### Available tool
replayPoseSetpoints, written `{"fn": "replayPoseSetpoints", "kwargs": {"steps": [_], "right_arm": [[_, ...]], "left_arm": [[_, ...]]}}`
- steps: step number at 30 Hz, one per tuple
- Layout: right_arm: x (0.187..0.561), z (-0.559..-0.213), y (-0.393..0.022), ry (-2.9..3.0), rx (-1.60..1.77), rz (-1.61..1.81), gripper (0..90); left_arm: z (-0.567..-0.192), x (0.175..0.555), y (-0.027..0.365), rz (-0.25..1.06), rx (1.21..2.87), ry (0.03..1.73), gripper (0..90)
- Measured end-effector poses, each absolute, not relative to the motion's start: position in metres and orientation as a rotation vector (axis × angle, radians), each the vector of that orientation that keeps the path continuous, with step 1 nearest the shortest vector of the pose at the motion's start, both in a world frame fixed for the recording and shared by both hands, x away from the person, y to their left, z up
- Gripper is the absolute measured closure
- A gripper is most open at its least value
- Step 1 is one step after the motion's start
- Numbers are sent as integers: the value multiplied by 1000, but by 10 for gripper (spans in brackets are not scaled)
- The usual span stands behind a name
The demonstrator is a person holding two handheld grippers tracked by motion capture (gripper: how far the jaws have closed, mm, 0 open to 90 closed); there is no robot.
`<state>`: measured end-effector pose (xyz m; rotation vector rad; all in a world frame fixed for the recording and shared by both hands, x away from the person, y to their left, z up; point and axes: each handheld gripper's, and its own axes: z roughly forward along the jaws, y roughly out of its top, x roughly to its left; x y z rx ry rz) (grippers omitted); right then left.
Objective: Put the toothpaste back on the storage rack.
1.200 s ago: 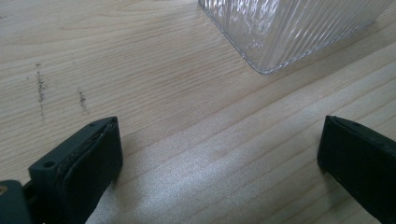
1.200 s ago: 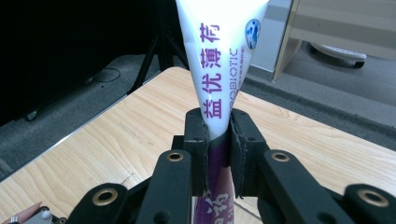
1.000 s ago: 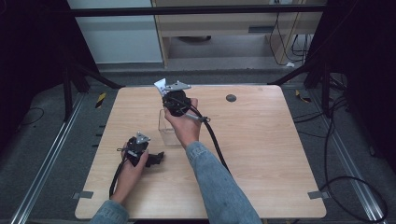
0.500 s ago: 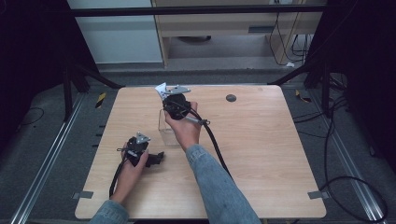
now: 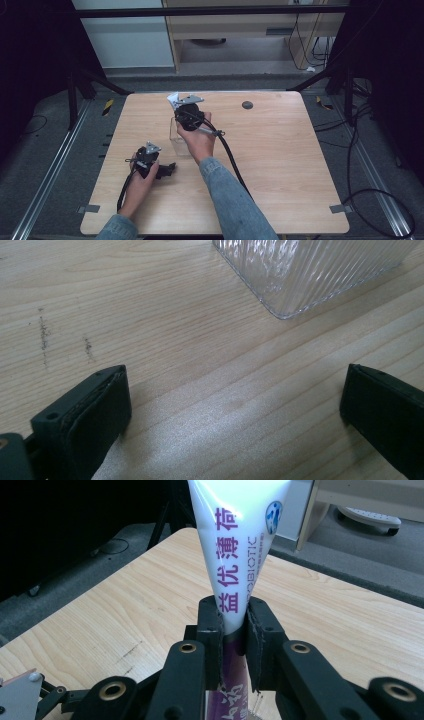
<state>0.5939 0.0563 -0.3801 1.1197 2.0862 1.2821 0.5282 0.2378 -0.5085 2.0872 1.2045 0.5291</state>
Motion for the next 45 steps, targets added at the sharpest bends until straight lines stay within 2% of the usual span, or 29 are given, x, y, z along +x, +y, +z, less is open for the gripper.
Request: {"fn": "replayPoseSetpoints", "kwargs": {"steps": [45], "right_arm": [[591, -399, 65, 2120, 1131, 1266, 787]], "left_arm": [[-508, 528, 238, 529, 2088, 1204, 0]]}}
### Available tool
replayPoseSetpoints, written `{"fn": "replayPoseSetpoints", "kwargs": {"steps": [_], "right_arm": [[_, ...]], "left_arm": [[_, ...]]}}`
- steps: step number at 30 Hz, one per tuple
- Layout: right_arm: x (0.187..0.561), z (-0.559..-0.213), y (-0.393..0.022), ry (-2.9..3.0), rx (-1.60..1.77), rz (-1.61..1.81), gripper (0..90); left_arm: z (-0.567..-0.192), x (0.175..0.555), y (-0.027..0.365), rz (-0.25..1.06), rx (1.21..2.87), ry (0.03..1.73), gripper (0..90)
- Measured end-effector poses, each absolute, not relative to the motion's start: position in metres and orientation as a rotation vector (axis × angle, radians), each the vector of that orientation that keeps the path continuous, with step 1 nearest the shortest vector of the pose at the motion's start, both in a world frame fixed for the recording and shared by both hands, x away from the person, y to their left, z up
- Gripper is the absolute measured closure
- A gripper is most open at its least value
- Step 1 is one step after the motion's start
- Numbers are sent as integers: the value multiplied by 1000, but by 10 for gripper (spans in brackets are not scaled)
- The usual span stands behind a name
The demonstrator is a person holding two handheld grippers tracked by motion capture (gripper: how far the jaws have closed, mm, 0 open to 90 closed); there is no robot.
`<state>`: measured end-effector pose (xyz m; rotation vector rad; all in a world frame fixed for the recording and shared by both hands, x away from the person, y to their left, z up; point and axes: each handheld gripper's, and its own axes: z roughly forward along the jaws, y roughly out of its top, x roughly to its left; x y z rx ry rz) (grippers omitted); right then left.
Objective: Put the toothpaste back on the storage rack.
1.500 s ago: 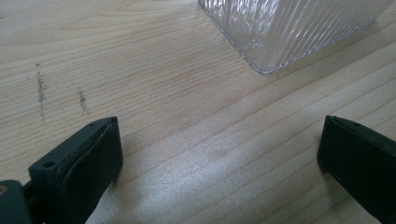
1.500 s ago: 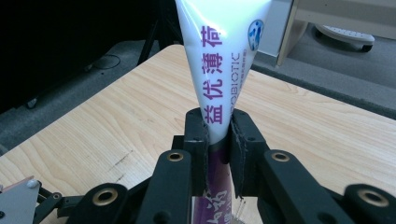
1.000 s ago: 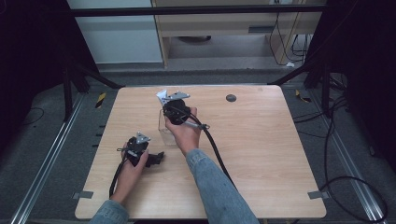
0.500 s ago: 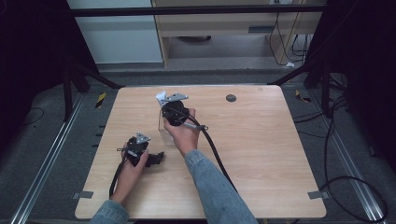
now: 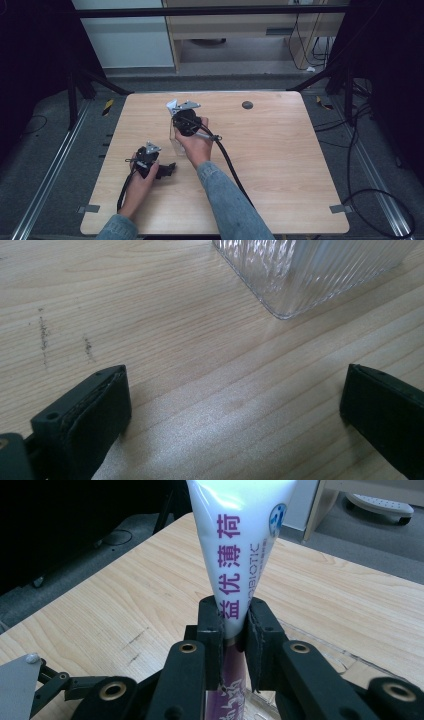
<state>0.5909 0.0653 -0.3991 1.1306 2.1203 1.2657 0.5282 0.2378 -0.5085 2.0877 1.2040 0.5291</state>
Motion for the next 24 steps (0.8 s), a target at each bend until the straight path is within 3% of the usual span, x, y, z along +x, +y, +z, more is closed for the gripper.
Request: {"fn": "replayPoseSetpoints", "kwargs": {"steps": [24], "right_arm": [[591, -402, 67, 2129, 1130, 1258, 787]], "left_arm": [[-509, 528, 238, 527, 2086, 1206, 0]]}}
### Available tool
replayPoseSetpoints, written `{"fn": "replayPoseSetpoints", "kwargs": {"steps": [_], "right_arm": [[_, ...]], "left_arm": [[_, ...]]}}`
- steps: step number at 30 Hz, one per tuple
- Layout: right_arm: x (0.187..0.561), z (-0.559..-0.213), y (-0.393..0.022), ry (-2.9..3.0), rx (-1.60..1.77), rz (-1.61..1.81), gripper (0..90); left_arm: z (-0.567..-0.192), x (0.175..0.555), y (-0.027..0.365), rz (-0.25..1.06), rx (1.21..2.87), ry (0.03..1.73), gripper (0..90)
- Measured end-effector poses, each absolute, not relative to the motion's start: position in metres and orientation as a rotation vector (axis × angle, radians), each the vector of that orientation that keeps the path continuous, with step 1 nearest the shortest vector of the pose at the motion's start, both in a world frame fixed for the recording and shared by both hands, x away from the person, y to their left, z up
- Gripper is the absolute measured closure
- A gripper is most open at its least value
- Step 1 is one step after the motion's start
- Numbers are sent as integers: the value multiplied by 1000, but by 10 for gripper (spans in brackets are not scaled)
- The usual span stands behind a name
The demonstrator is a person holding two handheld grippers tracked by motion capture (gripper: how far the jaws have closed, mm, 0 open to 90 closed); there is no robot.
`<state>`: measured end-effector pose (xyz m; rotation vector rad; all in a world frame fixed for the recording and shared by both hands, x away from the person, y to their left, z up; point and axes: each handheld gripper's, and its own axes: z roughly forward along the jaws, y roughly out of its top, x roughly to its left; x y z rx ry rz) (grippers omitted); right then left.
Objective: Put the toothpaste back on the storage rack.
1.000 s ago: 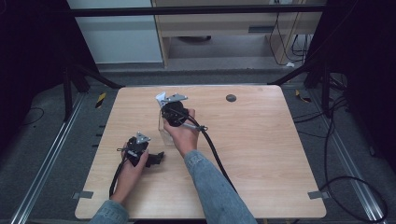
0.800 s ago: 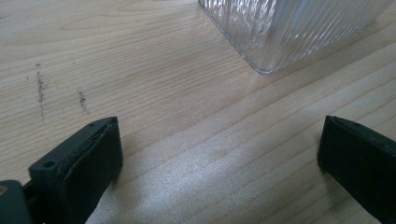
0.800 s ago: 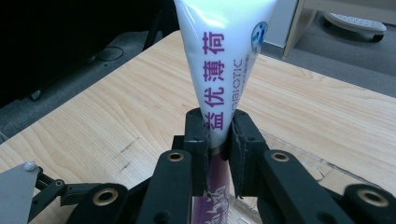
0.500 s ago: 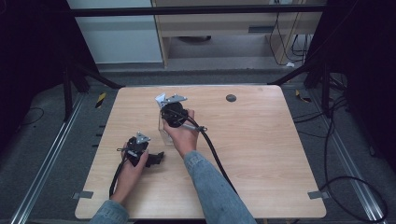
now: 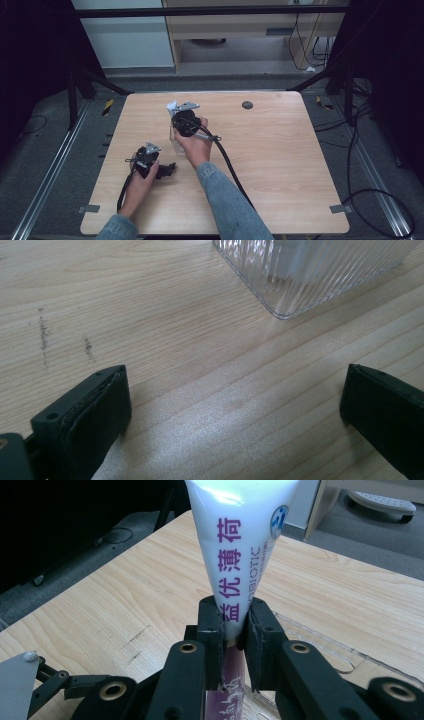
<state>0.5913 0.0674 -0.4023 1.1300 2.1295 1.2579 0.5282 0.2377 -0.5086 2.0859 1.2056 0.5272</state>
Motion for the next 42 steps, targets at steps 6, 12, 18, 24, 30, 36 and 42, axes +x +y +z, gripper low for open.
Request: {"fn": "replayPoseSetpoints", "kwargs": {"steps": [6, 12, 18, 24, 30, 36, 42], "right_arm": [[591, -402, 68, 2128, 1131, 1262, 787], [592, -403, 69, 2127, 1138, 1261, 787], [593, -403, 69, 2126, 1143, 1260, 787], [593, -403, 69, 2126, 1144, 1261, 787], [595, -403, 70, 2124, 1147, 1258, 785], [598, -404, 70, 2116, 1163, 1261, 782], [599, -404, 69, 2118, 1160, 1265, 781]], "left_arm": [[-509, 528, 238, 527, 2086, 1206, 0], [-509, 528, 238, 527, 2086, 1206, 0], [-509, 528, 238, 527, 2086, 1206, 0], [-509, 528, 238, 527, 2086, 1206, 0], [-509, 528, 238, 528, 2087, 1205, 0], [-509, 528, 238, 528, 2086, 1205, 0], [-509, 528, 238, 529, 2087, 1204, 0]]}}
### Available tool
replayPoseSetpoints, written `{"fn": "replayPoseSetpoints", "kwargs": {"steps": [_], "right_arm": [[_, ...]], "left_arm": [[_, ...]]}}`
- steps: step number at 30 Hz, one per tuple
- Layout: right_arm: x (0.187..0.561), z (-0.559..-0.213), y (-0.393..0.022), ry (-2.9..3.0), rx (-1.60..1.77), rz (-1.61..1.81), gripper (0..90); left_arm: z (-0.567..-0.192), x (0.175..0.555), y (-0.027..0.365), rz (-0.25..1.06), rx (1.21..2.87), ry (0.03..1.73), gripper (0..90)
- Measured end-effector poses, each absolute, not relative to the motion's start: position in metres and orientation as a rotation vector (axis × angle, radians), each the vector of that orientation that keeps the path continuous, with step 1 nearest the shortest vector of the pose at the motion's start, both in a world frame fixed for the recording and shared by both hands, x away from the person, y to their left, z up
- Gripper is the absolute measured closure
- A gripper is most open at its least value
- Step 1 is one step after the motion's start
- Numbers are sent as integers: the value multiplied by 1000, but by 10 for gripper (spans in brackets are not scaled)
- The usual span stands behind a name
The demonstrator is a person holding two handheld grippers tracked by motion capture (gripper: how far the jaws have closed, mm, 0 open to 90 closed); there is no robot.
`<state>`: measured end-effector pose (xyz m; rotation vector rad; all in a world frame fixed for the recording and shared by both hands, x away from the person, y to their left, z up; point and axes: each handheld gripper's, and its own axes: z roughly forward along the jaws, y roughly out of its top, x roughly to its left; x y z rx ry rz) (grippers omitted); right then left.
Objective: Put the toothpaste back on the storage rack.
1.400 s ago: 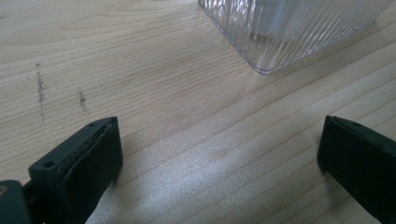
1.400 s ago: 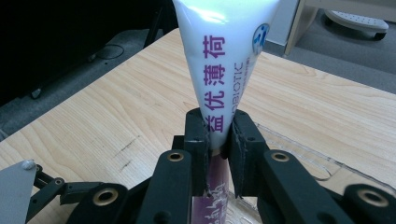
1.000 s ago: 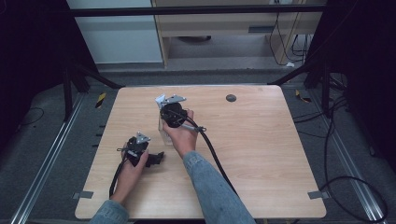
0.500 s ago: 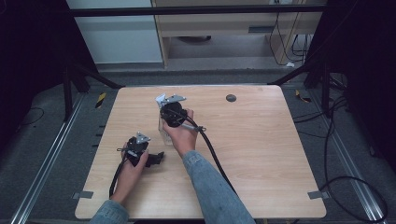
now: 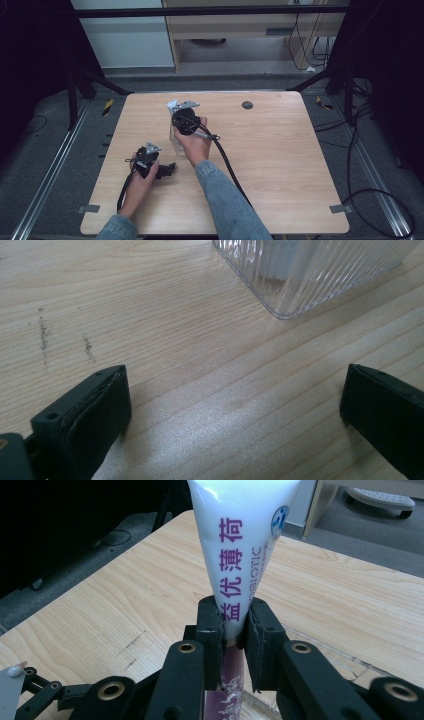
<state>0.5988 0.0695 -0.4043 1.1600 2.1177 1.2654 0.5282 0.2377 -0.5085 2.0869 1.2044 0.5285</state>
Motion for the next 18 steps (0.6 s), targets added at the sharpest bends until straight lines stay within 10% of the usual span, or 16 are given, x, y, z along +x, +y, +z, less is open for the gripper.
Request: {"fn": "replayPoseSetpoints", "kwargs": {"steps": [18], "right_arm": [[598, -403, 69, 2122, 1160, 1283, 761]], "left_arm": [[-509, 528, 238, 528, 2087, 1204, 0]]}}
